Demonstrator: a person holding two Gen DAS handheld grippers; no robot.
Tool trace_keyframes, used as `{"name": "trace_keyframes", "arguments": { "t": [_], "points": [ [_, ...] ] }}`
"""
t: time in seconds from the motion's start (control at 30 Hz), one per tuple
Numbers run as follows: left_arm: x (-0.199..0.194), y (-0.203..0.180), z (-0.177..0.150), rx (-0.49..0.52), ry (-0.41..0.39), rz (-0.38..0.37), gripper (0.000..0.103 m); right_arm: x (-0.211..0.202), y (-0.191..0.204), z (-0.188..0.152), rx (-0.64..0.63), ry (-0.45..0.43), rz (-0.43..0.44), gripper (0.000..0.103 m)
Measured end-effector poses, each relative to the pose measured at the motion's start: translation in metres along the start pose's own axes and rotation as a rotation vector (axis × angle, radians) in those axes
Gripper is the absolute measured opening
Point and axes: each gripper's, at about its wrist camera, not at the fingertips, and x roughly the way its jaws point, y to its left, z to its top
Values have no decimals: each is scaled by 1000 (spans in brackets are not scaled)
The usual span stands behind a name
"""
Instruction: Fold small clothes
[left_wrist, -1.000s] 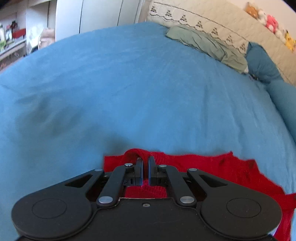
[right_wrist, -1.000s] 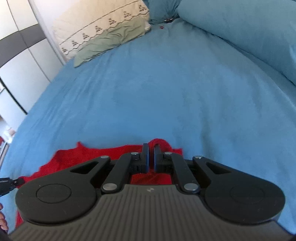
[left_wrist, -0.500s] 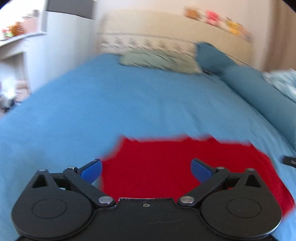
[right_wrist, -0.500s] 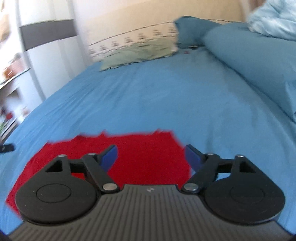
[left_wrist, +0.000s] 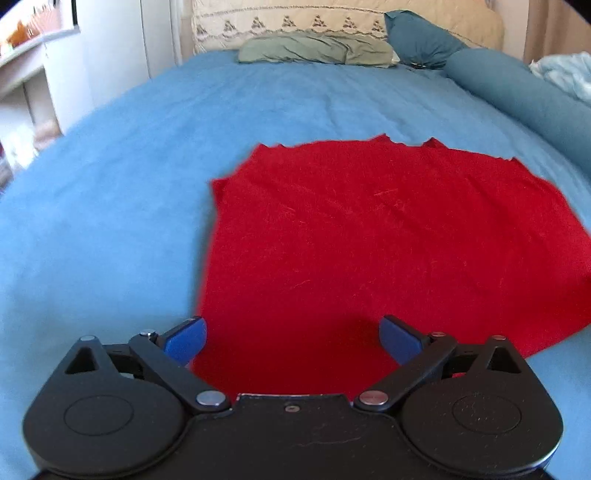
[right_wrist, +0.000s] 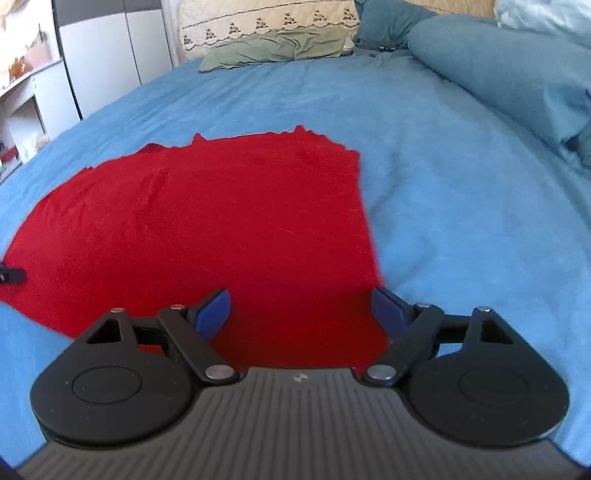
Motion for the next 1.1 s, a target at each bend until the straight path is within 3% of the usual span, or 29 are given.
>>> {"name": "trace_keyframes", "arguments": {
  "t": [0.1,0.27,0.4,0.6,0.7,0.77,1.0,1.07,1.1],
  "points": [
    [-24,-2,0,49,-51,50,102,-23,-21,0,66,-4,35,100],
    [-55,-23,19,48,-118,-43,103,-50,-43,0,171,-5,117,100],
    [-43,-58,37,14,-101,-135,103,-44,-42,-9,257,-2,124,99],
    [-2,-109,50,16,-63,-119,103,-27,-35,-26,401,-31,102,98],
    [20,-122,51,-5,-21,-59,102,-23,-25,-28,360,-66,55,87],
    [32,-123,51,-38,8,-48,100,-21,-16,-29,298,-90,34,75],
    [47,-123,45,-38,34,-16,103,-14,-9,-35,309,-113,26,67],
    [54,-125,44,-29,54,-10,103,-14,-6,-32,291,-106,28,42],
    [54,-127,44,-23,60,-4,103,-15,-4,-30,289,-99,21,38]
  ]
}}
